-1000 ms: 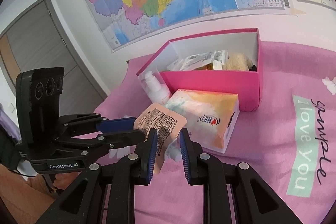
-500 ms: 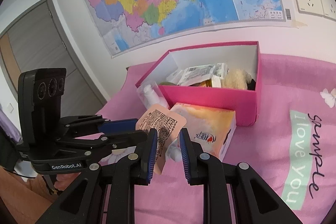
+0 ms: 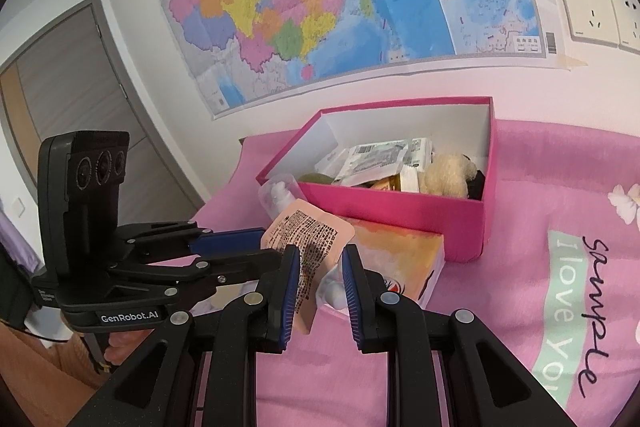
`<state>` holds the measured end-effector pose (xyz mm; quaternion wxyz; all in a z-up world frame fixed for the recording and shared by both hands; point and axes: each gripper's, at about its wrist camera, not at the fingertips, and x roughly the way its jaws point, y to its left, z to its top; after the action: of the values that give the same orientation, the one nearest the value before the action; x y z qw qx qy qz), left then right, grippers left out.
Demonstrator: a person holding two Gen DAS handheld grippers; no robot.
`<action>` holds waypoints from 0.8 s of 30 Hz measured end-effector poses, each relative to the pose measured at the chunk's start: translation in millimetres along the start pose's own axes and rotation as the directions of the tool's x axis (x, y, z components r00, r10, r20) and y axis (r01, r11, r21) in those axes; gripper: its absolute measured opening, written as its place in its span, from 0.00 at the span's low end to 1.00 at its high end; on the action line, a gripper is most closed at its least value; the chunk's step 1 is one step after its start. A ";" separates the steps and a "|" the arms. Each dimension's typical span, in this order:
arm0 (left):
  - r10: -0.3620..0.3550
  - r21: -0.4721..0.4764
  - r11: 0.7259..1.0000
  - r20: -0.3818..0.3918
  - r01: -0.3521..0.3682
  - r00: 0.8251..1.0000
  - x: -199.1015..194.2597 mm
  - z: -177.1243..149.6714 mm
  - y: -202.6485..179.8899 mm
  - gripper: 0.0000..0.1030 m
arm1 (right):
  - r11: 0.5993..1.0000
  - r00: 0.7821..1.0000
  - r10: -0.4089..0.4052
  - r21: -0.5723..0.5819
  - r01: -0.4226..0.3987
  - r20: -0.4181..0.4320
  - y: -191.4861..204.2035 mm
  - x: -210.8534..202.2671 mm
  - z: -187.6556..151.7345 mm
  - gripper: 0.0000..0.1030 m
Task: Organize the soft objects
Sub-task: 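Carry the peach sachet up and over the pink box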
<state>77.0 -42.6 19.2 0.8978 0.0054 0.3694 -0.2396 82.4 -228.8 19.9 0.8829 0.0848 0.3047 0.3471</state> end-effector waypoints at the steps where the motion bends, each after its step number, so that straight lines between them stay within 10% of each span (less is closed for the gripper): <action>1: 0.001 0.002 1.000 0.002 -0.001 1.000 0.0 0.8 0.2 0.30 | 1.000 1.000 -0.001 0.000 0.001 0.002 -0.3 -0.1 1.0 0.21; 24: 0.025 0.000 1.000 0.026 -0.025 0.999 6.4 26.3 10.2 0.30 | 1.000 0.999 0.003 -0.012 -0.002 0.041 -5.5 3.8 27.2 0.21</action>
<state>102.8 -41.3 32.3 0.9055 0.0069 0.3576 -0.2282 104.0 -228.6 37.9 0.8890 0.0870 0.2842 0.3483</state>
